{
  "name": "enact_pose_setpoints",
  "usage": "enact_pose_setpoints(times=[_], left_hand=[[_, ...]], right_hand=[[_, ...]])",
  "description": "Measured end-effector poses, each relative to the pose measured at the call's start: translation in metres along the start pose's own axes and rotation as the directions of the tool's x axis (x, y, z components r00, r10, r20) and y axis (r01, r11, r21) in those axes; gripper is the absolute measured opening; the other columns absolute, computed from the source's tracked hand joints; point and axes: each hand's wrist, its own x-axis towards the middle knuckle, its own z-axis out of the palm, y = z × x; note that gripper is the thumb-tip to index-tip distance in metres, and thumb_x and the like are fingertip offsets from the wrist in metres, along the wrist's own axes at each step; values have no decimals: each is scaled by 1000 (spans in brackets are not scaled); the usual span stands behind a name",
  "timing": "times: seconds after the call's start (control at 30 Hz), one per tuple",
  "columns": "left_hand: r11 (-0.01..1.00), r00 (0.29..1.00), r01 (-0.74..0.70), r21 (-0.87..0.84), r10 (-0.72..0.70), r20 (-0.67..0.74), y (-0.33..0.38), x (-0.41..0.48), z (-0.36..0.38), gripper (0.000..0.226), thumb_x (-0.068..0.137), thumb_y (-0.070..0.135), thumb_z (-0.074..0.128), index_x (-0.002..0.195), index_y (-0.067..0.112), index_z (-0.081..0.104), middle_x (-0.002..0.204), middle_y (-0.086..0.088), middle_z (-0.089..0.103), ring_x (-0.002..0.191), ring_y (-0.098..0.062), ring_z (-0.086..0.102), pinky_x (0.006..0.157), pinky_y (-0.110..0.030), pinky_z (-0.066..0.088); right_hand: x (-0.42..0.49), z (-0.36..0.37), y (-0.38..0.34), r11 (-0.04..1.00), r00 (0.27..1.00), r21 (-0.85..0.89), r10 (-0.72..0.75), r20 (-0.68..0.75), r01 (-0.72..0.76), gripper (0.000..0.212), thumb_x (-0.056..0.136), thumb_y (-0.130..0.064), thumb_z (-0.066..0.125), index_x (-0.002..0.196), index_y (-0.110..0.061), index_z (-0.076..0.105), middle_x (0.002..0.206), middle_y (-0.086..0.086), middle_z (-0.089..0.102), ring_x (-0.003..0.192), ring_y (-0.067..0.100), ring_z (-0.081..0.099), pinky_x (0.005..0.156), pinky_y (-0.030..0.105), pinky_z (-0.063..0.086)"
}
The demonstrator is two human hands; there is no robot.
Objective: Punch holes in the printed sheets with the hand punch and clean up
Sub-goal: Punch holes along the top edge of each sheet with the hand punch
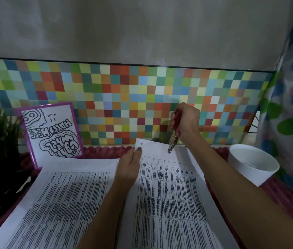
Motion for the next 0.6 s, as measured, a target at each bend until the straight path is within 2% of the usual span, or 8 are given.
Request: enact_pose_setpoints(times=[0.07,0.1,0.17,0.27,0.33,0.4,0.5,0.6], left_hand=[[998,997,60,-5,-60,43,3,0,0,42,90,51,55,99,12,68,88,-19,70,84,-32,69,79,-48,56],[996,995,83,-14,-82,52,4,-1,-1,32,91,43,61,105,16,70,92,-8,74,90,-24,71,85,-47,56],[995,994,99,-33,-97,47,7,-1,-1,23,90,27,67,111,17,70,100,3,75,95,-14,71,90,-43,56],[994,994,105,-38,-105,5,8,-1,-1,21,90,20,67,110,14,70,98,4,76,93,-12,72,89,-42,57],[994,995,99,-44,-100,-20,10,-1,-1,19,90,17,67,108,14,71,96,4,76,92,-12,72,88,-42,57],[995,995,91,-51,-93,-39,10,-2,-1,16,90,15,67,105,17,71,96,5,76,91,-11,72,87,-39,57],[995,995,80,-57,-83,-51,9,-2,-4,18,91,14,66,105,22,71,97,6,76,93,-10,72,86,-35,56],[995,996,75,-65,-77,-40,7,-1,-6,20,90,14,67,107,24,70,100,8,75,95,-9,71,85,-32,55]], right_hand=[[-1,0,1,1000,1000,17,1,-16,-1,22,82,-3,44,61,-6,51,52,13,47,40,20,37,40,25,32],[-2,-1,1,1000,1000,20,2,-16,-1,23,82,-3,44,61,-6,51,52,13,47,40,20,37,40,24,32],[-3,-2,0,999,1000,41,12,18,-13,23,84,-4,44,62,-5,53,52,12,49,39,20,39,40,24,33],[-3,-4,-3,993,980,67,81,183,-95,13,79,-10,49,76,-2,58,58,12,53,45,23,45,46,27,38],[-1,-8,-3,991,949,13,122,292,-132,27,68,-13,52,89,2,61,64,14,58,51,25,50,53,31,43],[1,-12,-2,992,931,-69,123,344,-106,37,64,-11,50,95,3,63,68,15,62,54,27,53,56,33,47],[1,-18,-3,991,928,-131,86,362,-40,38,64,-10,48,95,2,66,70,14,64,55,27,56,55,32,51],[6,-28,-4,991,956,-131,49,289,-11,37,64,-12,47,93,2,67,67,15,62,52,26,55,54,31,51]])
